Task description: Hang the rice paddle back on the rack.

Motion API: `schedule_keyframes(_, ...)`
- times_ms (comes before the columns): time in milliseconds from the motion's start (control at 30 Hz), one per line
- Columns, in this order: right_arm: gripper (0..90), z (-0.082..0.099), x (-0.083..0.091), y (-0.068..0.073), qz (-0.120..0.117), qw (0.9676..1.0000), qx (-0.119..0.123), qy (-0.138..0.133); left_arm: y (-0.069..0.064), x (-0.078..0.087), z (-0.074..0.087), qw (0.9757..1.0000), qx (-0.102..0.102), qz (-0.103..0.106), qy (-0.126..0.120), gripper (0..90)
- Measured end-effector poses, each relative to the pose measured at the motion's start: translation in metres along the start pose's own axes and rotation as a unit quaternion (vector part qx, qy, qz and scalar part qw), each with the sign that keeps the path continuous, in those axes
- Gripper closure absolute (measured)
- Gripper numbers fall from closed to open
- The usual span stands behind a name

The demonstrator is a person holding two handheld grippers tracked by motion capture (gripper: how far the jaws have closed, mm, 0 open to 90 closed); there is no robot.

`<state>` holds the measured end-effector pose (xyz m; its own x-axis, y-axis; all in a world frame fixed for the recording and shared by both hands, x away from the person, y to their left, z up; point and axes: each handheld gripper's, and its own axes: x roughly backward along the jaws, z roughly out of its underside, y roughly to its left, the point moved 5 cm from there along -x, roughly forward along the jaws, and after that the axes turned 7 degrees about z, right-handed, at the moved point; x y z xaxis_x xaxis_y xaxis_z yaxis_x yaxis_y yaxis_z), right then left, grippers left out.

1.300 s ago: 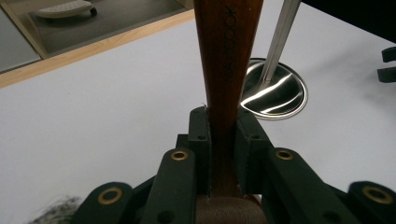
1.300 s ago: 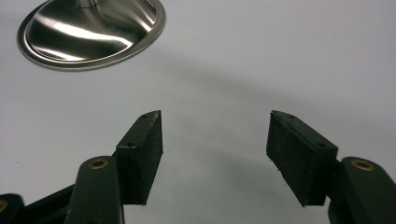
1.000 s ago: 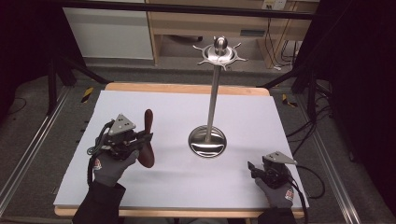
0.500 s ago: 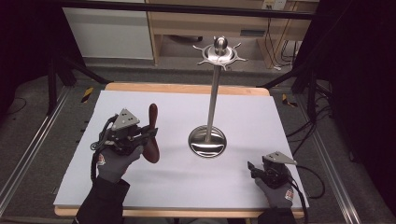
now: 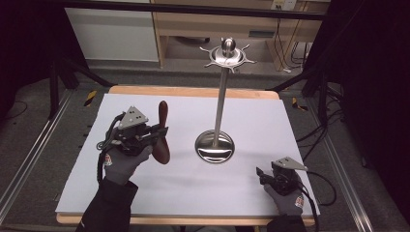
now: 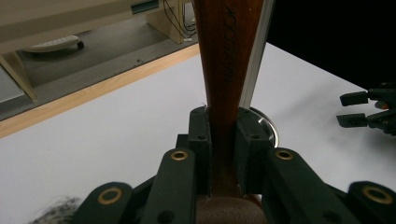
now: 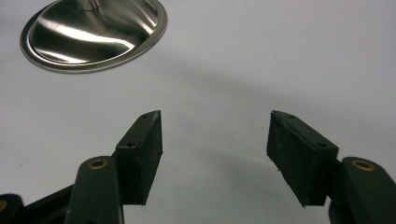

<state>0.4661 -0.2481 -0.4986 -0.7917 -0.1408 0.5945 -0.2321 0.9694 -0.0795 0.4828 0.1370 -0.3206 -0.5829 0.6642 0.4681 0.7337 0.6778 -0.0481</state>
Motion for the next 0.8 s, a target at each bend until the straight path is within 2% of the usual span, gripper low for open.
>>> schedule_keyframes(633,36.1,0.000,0.000,0.000,0.000,1.0000,-0.002,0.000,-0.010,0.000,-0.029,0.9997,-0.015,0.009,-0.017,78.1)
schedule_keyframes(667,36.1,0.000,0.000,0.000,-0.001,1.0000,-0.002,0.000,-0.009,0.000,-0.032,0.9994,-0.024,0.005,-0.024,78.0)
schedule_keyframes(800,36.1,0.000,0.000,0.000,-0.002,1.0000,-0.003,0.002,-0.010,-0.002,-0.038,0.9992,-0.026,0.006,-0.028,78.0)
